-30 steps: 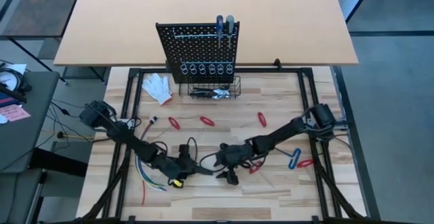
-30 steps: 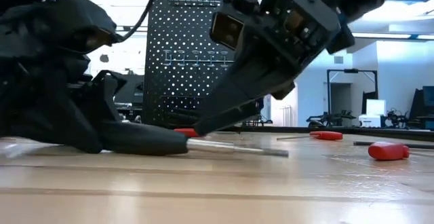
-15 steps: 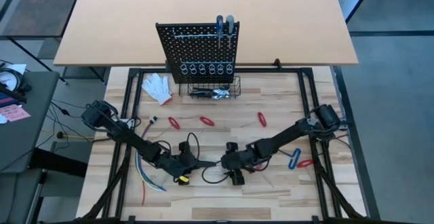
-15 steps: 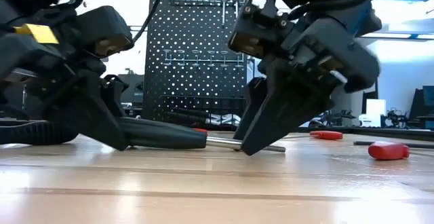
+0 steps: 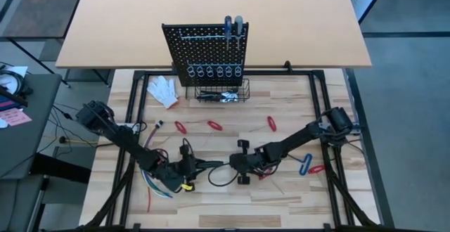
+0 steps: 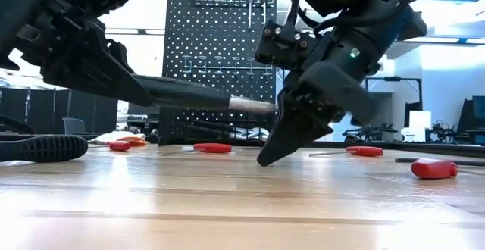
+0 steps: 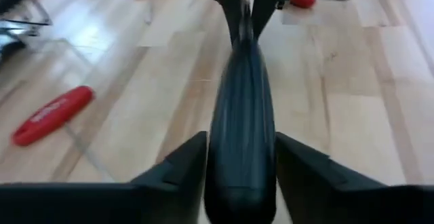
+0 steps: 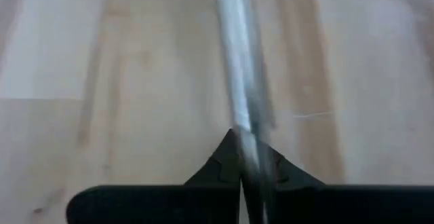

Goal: Hang tools onto peg board
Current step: Hang the black screwdriver on the black pegboard

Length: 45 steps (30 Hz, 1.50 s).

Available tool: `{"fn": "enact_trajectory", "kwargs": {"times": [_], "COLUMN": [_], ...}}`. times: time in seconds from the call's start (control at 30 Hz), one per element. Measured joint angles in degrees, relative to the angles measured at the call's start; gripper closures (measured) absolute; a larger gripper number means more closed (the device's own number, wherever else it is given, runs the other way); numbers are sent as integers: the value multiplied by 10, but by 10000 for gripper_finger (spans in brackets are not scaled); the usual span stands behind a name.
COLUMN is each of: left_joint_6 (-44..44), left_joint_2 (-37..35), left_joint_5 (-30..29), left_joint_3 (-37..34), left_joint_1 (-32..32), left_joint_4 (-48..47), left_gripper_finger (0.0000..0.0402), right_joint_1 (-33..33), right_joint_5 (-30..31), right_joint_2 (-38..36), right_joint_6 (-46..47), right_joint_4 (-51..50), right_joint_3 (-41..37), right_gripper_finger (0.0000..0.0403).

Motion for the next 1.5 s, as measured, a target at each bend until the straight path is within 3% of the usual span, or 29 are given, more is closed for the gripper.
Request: {"fn": "enact_trajectory", "kwargs": {"times": [0.17,0.37,0.57,0.67,0.9,1.0,1.13,1.33,1.5], "left_joint_6": [-68,-109,-108,-109,-104,-102,-107,-108,-109], "left_joint_2": [0,0,0,0,0,0,0,0,0], "left_joint_5": [-34,-93,-122,-123,-124,-124,-122,-119,-119], "left_joint_3": [0,0,0,0,0,0,0,0,0], "left_joint_1": [-13,-40,-49,-47,-44,-44,-44,-44,-44], "left_joint_4": [-77,-131,-130,-130,-126,-126,-126,-123,-123], "left_gripper_finger": [169,162,161,160,160,160,160,160,160], "right_joint_1": [-23,-35,-46,-53,-64,-64,-63,-54,-54], "right_joint_5": [11,9,-48,-57,-65,-64,-62,-55,-22], "right_joint_2": [-1,-5,-7,-8,-43,-48,-27,-9,-9], "right_joint_6": [33,59,40,43,20,19,14,13,76], "right_joint_4": [-3,34,27,3,-60,-61,-42,-5,7], "right_joint_3": [-3,-35,-35,-33,-37,-37,-35,-35,-42], "right_gripper_finger": [401,402,396,367,248,230,267,385,395]}}
